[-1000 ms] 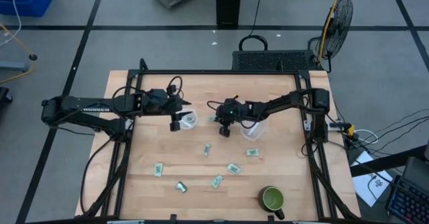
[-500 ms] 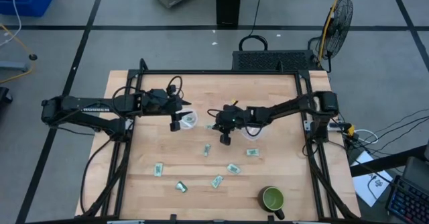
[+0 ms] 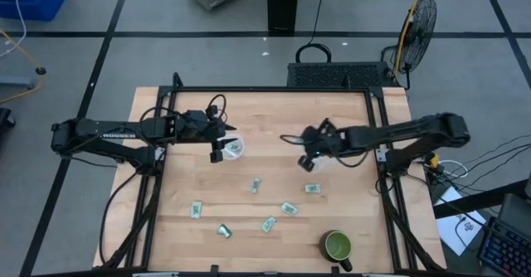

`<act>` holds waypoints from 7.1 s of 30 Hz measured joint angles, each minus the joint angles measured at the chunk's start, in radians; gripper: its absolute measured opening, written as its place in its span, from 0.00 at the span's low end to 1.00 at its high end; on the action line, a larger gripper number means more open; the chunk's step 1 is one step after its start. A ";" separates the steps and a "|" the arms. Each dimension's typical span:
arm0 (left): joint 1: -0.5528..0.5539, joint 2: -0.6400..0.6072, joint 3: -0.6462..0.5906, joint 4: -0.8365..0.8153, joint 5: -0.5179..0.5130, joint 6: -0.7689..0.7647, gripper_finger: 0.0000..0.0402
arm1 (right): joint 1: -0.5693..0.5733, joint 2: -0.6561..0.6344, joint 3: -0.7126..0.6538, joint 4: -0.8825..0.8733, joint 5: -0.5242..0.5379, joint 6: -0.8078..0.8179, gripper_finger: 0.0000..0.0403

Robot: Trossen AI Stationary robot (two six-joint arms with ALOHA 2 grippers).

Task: Pick and place Stevia / Truvia into bins
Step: Put the white stevia packet into the right transparent container, then put the white stevia packet into the left transparent container

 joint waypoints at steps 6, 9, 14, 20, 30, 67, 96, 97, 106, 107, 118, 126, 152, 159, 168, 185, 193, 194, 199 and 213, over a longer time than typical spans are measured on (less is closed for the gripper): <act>0.000 0.000 0.000 0.000 0.000 0.004 0.41 | -0.040 -0.046 0.000 -0.248 0.000 0.199 0.03; 0.000 0.000 0.000 0.000 0.000 0.015 0.41 | -0.066 -0.029 -0.011 -0.220 -0.043 0.200 0.03; 0.000 0.000 0.000 0.000 0.001 0.003 0.41 | -0.110 0.010 -0.101 -0.101 -0.231 0.156 0.03; 0.000 0.000 0.000 0.000 0.001 0.011 0.41 | -0.126 0.018 -0.183 -0.076 -0.344 0.141 0.03; 0.000 0.000 0.000 0.000 0.001 0.003 0.41 | -0.193 0.018 -0.195 -0.040 -0.342 0.033 0.03; -0.008 0.007 0.000 -0.005 0.088 -0.062 0.41 | -0.162 -0.126 -0.194 0.319 -0.386 -0.279 0.23; -0.330 0.449 0.000 0.216 0.060 -0.425 0.41 | 0.146 0.028 -0.195 0.700 -0.496 -0.504 0.33; -0.328 0.457 0.000 0.214 0.061 -0.425 0.41 | 0.143 0.032 -0.195 0.713 -0.490 -0.509 0.36; -0.332 0.564 -0.001 0.347 0.106 -0.447 0.51 | 0.138 0.033 -0.195 0.715 -0.304 -0.543 0.49; -0.335 0.582 0.000 0.371 0.104 -0.445 0.52 | 0.138 0.033 -0.195 0.716 -0.309 -0.544 0.49; -0.333 0.693 0.000 0.373 -0.002 -0.356 0.58 | 0.140 0.033 -0.195 0.708 -0.317 -0.544 0.46; -0.332 0.740 0.003 0.434 -0.002 -0.356 0.58 | 0.140 0.033 -0.195 0.696 -0.317 -0.544 0.45; -0.327 0.739 0.001 0.432 0.051 -0.310 0.02 | 0.140 0.033 -0.367 0.956 -0.316 -0.484 0.44; -0.326 0.616 -0.002 0.409 0.012 -0.311 0.04 | 0.140 0.033 -0.397 1.066 -0.316 -0.486 0.43; -0.245 0.283 -0.001 0.135 -0.155 -0.381 0.05 | 0.140 0.033 -0.397 1.065 -0.317 -0.484 0.43; -0.018 0.186 -0.046 -0.282 -0.080 -0.496 0.07 | 0.140 0.033 -0.397 1.063 -0.319 -0.484 0.42; -0.016 0.200 -0.092 -0.248 -0.063 -0.397 0.09 | 0.140 0.033 -0.397 1.058 -0.319 -0.484 0.42; -0.016 0.199 -0.093 -0.233 -0.069 -0.378 0.09 | 0.140 0.033 -0.397 1.058 -0.319 -0.484 0.42; -0.016 0.213 -0.093 -0.202 -0.068 -0.287 0.09 | 0.140 0.033 -0.397 1.058 -0.319 -0.484 0.42; -0.016 0.269 -0.095 -0.204 -0.005 -0.261 0.09 | 0.140 0.033 -0.397 1.058 -0.319 -0.484 0.42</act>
